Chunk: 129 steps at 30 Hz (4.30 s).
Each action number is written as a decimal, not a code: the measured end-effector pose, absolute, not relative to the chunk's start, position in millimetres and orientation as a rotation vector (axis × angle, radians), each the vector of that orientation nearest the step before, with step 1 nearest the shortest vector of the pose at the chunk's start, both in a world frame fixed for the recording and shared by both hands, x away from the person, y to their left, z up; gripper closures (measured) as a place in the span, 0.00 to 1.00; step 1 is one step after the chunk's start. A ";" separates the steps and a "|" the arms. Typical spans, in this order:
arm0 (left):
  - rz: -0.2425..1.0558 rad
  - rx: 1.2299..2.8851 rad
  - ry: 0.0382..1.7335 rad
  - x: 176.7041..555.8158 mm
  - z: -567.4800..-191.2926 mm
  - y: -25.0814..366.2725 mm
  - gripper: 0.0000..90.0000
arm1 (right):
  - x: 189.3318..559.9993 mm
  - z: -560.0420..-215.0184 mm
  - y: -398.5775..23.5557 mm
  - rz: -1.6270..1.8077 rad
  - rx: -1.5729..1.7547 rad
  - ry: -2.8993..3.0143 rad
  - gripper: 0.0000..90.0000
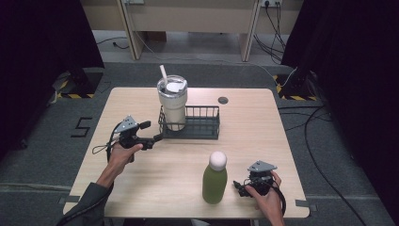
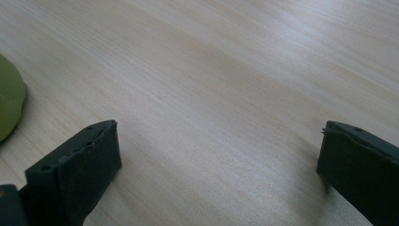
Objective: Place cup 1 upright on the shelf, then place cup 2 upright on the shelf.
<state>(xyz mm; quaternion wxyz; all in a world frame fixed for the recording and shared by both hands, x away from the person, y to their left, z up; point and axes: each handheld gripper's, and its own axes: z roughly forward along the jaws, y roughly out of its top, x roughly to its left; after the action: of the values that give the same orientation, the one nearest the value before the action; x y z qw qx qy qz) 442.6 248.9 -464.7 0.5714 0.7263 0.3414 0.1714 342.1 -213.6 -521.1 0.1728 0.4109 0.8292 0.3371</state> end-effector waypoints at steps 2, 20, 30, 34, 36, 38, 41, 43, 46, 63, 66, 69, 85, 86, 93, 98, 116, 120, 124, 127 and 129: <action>0.399 1.703 0.804 440.2 -466.2 250.0 0.16 | 342.1 -521.1 -213.6 0.956 1.166 2.353 0.00; 0.379 1.713 0.799 417.9 -479.2 256.0 0.16 | 342.2 -521.0 -213.3 0.955 1.168 2.352 0.00; 0.365 1.734 0.795 405.8 -484.8 259.7 0.16 | 342.4 -521.1 -213.4 0.956 1.167 2.352 0.00; 0.361 1.742 0.789 400.9 -487.0 260.3 0.16 | 342.3 -521.1 -213.4 0.955 1.167 2.352 0.00; 0.361 1.753 0.785 398.8 -489.1 260.0 0.16 | 342.4 -521.1 -213.3 0.956 1.167 2.352 0.00; 0.356 1.759 0.783 396.7 -491.5 259.7 0.16 | 342.4 -521.1 -213.4 0.956 1.167 2.352 0.00; 0.346 1.764 0.783 394.0 -494.8 259.3 0.16 | 342.4 -521.1 -213.4 0.956 1.167 2.352 0.00; 0.346 1.775 0.780 392.4 -496.6 259.6 0.16 | 342.3 -521.1 -213.3 0.956 1.168 2.352 0.00; 0.341 1.787 0.779 390.2 -499.0 260.1 0.16 | 342.4 -521.1 -213.3 0.956 1.167 2.352 0.00; 0.316 1.856 0.756 373.3 -510.9 258.1 0.16 | 342.4 -521.1 -213.4 0.955 1.167 2.352 0.00; 0.315 1.868 0.754 370.5 -512.4 258.3 0.16 | 342.4 -521.1 -213.3 0.956 1.167 2.352 0.00; 0.314 1.883 0.755 367.1 -514.5 258.3 0.16 | 342.4 -521.1 -213.4 0.955 1.167 2.352 0.00; 0.312 1.973 0.795 353.3 -521.8 260.5 0.16 | 342.3 -521.1 -213.4 0.956 1.166 2.353 0.00; 0.313 1.979 0.797 352.5 -521.9 260.7 0.16 | 342.3 -521.1 -213.3 0.956 1.166 2.353 0.00; 0.325 2.048 0.809 347.0 -523.0 260.0 0.16 | 342.0 -520.9 -213.3 0.953 1.160 2.357 0.01; 0.339 2.114 0.820 344.6 -524.6 259.0 0.16 | 342.1 -521.0 -213.2 0.956 1.157 2.360 0.00; 0.361 2.156 0.845 343.4 -526.3 256.4 0.14 | 342.2 -521.1 -213.2 0.957 1.153 2.360 0.00; 0.361 2.156 0.845 343.5 -526.3 256.4 0.14 | 342.1 -521.1 -213.4 0.956 1.150 2.360 0.01; 0.362 2.157 0.850 343.6 -526.2 256.4 0.13 | 340.7 -520.2 -214.7 0.980 1.147 2.346 0.10; 0.365 2.157 0.852 343.4 -526.2 256.6 0.13 | 337.0 -518.1 -217.1 1.003 1.196 2.299 0.18; 0.365 2.157 0.853 343.3 -526.2 256.7 0.13 | 333.9 -516.1 -218.4 1.020 1.179 2.297 0.18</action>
<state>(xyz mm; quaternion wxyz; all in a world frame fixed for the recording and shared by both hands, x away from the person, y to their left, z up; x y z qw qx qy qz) 343.3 256.7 -526.2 0.3865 0.8472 0.3351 0.1434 333.9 -218.4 -516.1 0.1819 0.4177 0.8136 0.3612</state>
